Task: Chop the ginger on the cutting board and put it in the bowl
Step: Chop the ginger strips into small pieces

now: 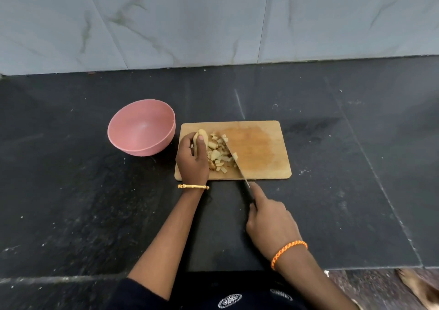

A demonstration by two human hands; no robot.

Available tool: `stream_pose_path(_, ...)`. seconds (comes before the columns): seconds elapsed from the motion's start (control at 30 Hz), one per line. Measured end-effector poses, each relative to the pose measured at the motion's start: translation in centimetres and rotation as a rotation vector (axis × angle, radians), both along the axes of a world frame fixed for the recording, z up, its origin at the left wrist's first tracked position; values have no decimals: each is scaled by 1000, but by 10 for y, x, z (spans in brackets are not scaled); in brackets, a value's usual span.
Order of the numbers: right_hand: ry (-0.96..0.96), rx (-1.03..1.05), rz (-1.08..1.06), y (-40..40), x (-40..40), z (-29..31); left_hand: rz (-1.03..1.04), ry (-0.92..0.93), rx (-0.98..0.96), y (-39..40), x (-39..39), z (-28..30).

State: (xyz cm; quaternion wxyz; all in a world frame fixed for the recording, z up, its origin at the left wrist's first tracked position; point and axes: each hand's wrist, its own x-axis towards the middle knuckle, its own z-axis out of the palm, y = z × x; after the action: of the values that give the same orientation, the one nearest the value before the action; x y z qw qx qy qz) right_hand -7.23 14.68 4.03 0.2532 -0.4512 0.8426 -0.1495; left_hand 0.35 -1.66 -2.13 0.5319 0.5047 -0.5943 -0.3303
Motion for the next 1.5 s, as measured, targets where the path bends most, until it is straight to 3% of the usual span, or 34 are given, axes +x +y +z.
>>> stream_pose_path(0.07, -41, -27, -47, -2, -4, 1, 27, -2, 11, 0, 0, -1)
stream_pose_path(0.2, -166, -276, -126, 0, -15, -5, 56, 13, -20, -1, 0, 0)
stream_pose_path(0.27, -435, -301, -214, -4, -20, -10, 51, 3, -28, -1, -1, -1)
stream_pose_path(0.37, -1135, -262, -497, -14, -28, -15, 39, -1, -31, 0, 0, -1)
stream_pose_path(0.4, -1258, -243, -538, -16, -30, -16, 41, 4, -33, 0, 1, -2)
stream_pose_path(0.47, -1322, -199, -556, -16, -32, -19, 51, 8, -26, -1, 2, -2)
stream_pose_path(0.77, -1112, -133, -648, 28, -34, -19, 35, 2, -32, -1, 1, -2)
stream_pose_path(0.87, -753, -177, -623, 34, -30, -22, 16, -6, -29, -2, 2, -5)
stream_pose_path(1.0, -183, -200, -414, 28, -20, -14, 3, -6, -27, -2, 2, -7)
stream_pose_path(1.1, 53, 19, -223, 20, -7, -9, 1, -19, -29, -2, 2, -6)
stream_pose_path(1.27, 145, 217, -100, 12, 22, -13, 13, -19, -14, -1, 2, -4)
stream_pose_path(1.5, 64, 181, 11, 15, 47, -8, 25, -18, -16, -1, 2, -3)
